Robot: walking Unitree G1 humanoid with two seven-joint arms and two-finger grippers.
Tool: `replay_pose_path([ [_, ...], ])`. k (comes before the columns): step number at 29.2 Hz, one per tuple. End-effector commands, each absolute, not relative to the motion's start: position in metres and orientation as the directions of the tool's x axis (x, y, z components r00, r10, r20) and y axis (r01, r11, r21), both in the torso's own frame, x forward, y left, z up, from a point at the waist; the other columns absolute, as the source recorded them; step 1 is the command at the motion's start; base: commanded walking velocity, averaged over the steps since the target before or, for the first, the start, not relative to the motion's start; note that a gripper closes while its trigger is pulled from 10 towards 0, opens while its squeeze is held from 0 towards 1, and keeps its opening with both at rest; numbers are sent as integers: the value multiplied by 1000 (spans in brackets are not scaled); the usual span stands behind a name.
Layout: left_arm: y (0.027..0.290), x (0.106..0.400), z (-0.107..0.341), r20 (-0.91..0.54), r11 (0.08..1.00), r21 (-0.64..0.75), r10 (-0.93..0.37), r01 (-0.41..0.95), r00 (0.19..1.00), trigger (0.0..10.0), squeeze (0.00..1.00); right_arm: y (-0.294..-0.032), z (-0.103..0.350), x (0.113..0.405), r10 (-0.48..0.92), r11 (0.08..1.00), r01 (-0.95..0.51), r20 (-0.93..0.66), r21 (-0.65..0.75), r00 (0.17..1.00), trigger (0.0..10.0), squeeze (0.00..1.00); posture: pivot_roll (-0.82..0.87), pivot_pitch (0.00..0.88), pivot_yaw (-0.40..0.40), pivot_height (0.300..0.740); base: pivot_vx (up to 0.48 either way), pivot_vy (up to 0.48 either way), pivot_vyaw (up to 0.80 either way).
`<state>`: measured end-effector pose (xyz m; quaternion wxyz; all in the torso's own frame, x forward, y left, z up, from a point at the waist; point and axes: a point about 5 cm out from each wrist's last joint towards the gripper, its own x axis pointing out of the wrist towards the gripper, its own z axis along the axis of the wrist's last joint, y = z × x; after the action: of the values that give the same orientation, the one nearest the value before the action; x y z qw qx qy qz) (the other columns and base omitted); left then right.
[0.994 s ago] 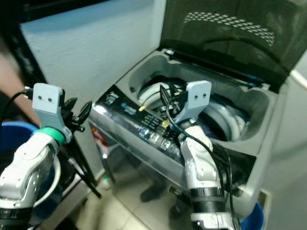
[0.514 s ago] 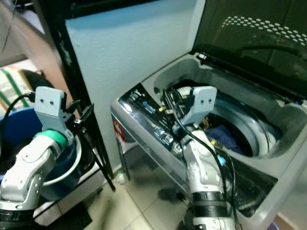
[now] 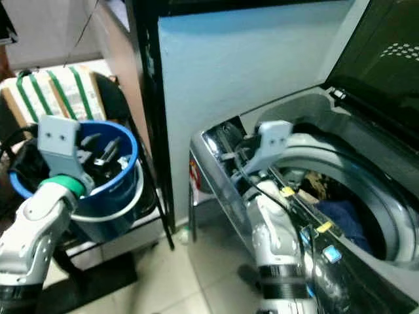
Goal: Clothes washing
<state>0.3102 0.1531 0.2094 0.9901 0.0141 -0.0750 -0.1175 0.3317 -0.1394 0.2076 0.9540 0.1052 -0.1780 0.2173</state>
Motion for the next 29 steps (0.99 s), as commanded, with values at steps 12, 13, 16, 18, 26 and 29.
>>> replay_pose_path([
  [12, 177, 305, 206, 186, 992, 37, -125, 120, 975, 10000, 0, -134, 206, 326, 437, 823, -537, 395, 186, 808, 10000, 0, 123, 0, 49, 740, 0, 0, 800],
  [13, 177, 305, 206, 186, 992, 37, -125, 120, 975, 10000, 0, -134, 206, 326, 437, 823, -537, 395, 186, 808, 10000, 0, 123, 0, 49, 740, 0, 0, 800],
  [16, 191, 303, 208, 212, 998, -15, -62, 67, 975, 10000, 0, -136, 206, 325, 415, 826, -523, 403, 208, 816, 10000, 0, 126, 4, 51, 740, 0, 0, 779],
  [18, 194, 302, 208, 216, 998, -26, -53, 60, 975, 10000, 0, -137, 206, 325, 407, 828, -517, 401, 217, 821, 10000, 0, 124, 5, 48, 740, 0, 300, 0],
  [26, 192, 300, 210, 234, 997, -39, -58, 69, 970, 10000, 0, -139, 205, 326, 402, 828, -511, 391, 232, 828, 10000, 0, 124, 5, 48, 740, 0, 457, 0],
  [29, 189, 299, 209, 236, 997, -44, -58, 70, 970, 10000, 0, -140, 204, 326, 401, 827, -510, 388, 236, 830, 10000, 0, 114, 8, 35, 740, 0, 480, 0],
])
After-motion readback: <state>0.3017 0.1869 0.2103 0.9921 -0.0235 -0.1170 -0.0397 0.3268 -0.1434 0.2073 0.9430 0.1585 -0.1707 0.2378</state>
